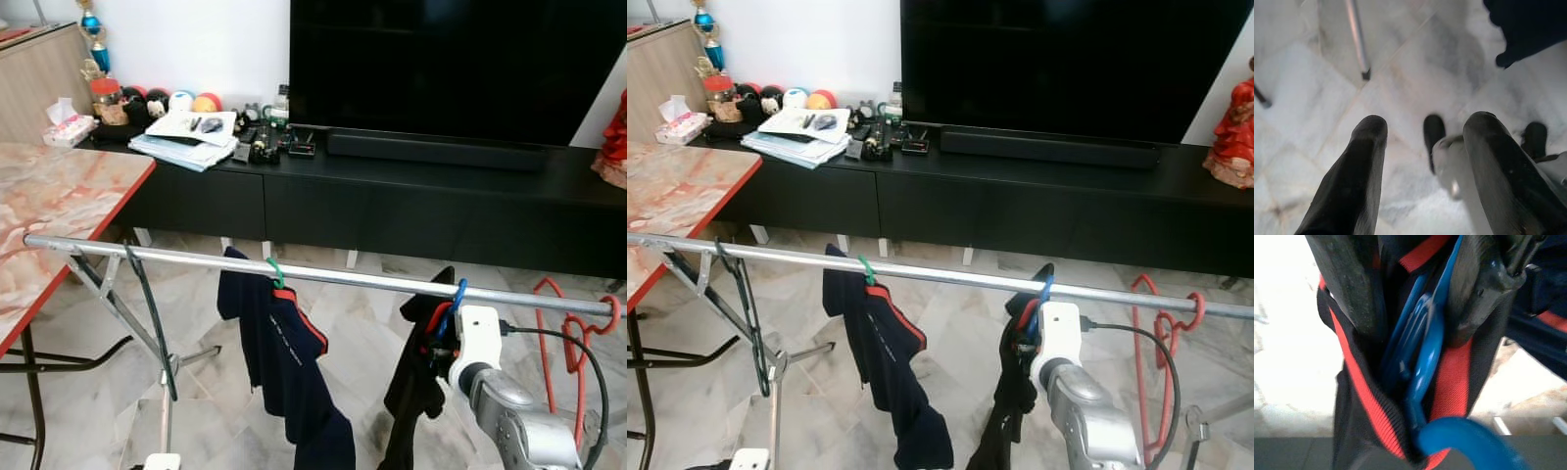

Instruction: Hang hanger

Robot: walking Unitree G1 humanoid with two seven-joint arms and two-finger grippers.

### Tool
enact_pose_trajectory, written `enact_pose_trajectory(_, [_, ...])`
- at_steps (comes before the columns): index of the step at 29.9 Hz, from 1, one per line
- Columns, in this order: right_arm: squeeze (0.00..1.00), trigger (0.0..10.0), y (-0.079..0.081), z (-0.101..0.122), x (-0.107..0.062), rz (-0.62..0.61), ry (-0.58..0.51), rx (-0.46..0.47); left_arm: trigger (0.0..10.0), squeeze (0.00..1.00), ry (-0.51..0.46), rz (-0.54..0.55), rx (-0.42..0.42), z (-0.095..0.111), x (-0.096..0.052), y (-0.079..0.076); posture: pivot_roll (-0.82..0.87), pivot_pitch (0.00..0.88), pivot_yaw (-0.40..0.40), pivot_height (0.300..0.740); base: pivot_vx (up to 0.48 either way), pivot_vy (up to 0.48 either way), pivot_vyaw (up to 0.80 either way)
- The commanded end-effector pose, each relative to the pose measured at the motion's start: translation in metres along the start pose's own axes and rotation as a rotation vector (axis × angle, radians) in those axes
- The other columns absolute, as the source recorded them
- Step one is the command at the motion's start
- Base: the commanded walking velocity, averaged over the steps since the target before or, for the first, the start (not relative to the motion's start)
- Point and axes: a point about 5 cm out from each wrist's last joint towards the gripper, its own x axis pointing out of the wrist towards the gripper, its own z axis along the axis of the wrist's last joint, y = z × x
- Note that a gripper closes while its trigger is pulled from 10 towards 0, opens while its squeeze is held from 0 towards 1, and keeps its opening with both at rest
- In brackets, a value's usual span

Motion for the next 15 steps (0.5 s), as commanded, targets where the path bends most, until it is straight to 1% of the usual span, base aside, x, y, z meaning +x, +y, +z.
enact_pose_trajectory(1, [0.0,10.0,-0.006,0.007,0.003,-0.043,-0.022,-0.003,10.0,0.0,0.017,-0.007,-0.015,-0.007,-0.002,0.001,0.01,0.034,-0.036,0.74,0.0,0.0,0.0])
enact_pose_trajectory(6, [0.0,10.0,-0.01,0.007,0.006,-0.074,-0.013,0.007,10.0,0.0,0.017,-0.023,-0.019,-0.009,-0.002,-0.003,0.01,0.033,-0.037,0.74,0.0,0.0,0.0])
enact_pose_trajectory(8, [0.0,10.0,-0.014,0.002,0.007,-0.097,0.006,0.001,10.0,0.0,0.015,-0.033,-0.021,-0.008,-0.001,-0.006,0.01,0.034,-0.037,0.74,0.0,0.0,0.0])
enact_pose_trajectory(15, [0.0,10.0,-0.021,-0.006,0.009,-0.155,0.025,-0.012,10.0,0.0,0.02,-0.04,-0.021,-0.008,-0.001,-0.006,0.01,0.035,-0.038,0.74,0.0,0.0,0.0])
